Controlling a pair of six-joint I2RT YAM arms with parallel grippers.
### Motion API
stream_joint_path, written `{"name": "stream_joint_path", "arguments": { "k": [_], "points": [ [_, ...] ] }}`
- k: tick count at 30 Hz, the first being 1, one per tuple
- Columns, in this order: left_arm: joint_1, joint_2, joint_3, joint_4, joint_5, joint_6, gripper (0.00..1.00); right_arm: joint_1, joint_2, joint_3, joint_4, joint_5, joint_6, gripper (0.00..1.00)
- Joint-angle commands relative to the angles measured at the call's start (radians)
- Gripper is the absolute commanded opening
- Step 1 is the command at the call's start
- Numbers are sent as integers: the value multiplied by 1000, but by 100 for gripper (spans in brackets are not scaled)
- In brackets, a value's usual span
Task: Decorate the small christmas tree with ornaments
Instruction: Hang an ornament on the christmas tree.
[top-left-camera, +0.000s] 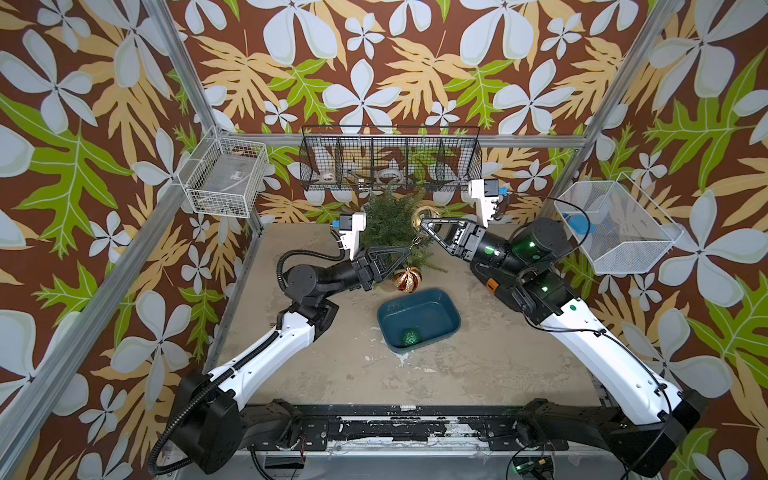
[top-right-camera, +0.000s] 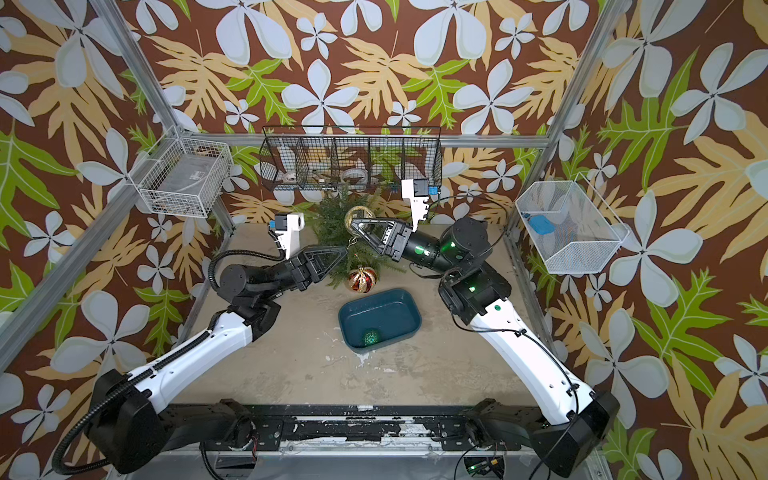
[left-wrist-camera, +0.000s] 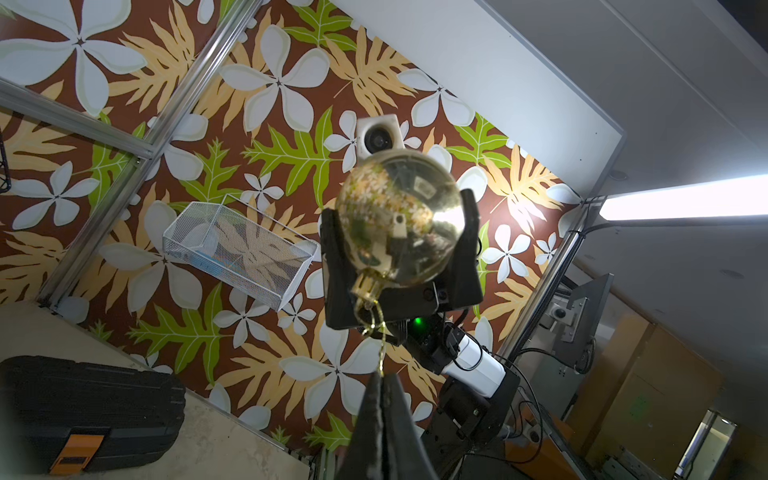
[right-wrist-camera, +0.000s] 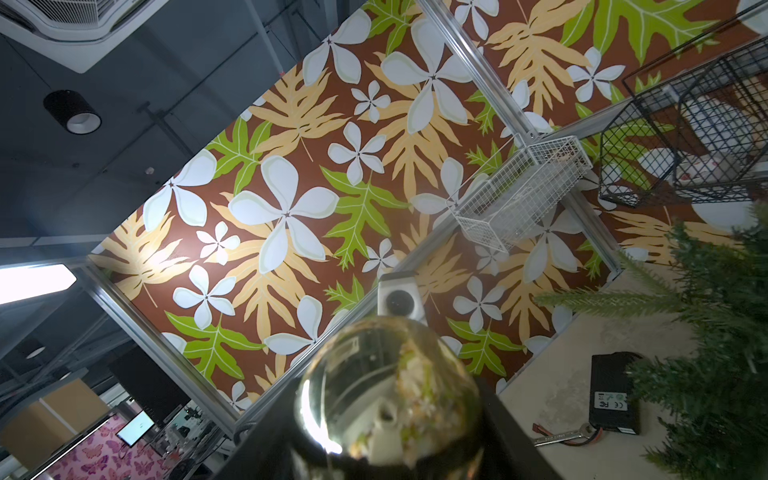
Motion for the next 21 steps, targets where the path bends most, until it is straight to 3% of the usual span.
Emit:
{"name": "stream_joint_path", "arguments": {
  "k": [1, 10, 11, 12, 15, 18, 21],
  "points": [
    [1, -9, 29, -100, -20, 61, 0, -14, -7, -22, 19, 45, -35, 57],
    [2, 18, 157, -467, -92, 221, 0, -57, -9, -114, 106, 114, -44, 57],
    [2, 25, 167, -488, -98, 228, 6, -65, -6, -121, 129, 108, -24, 57],
    [4, 30, 172, -494, -99, 233, 24, -67, -3, -120, 139, 107, -14, 57],
    [4, 43, 147, -382, -74, 192, 49, -67, -4, -117, 177, 71, 17, 57],
    [5, 72, 103, -147, -24, 83, 63, -67, -5, -103, 214, 47, 65, 57],
    [6, 104, 78, 65, 4, -13, 70, -67, -14, -84, 227, 33, 93, 57]
  ]
}}
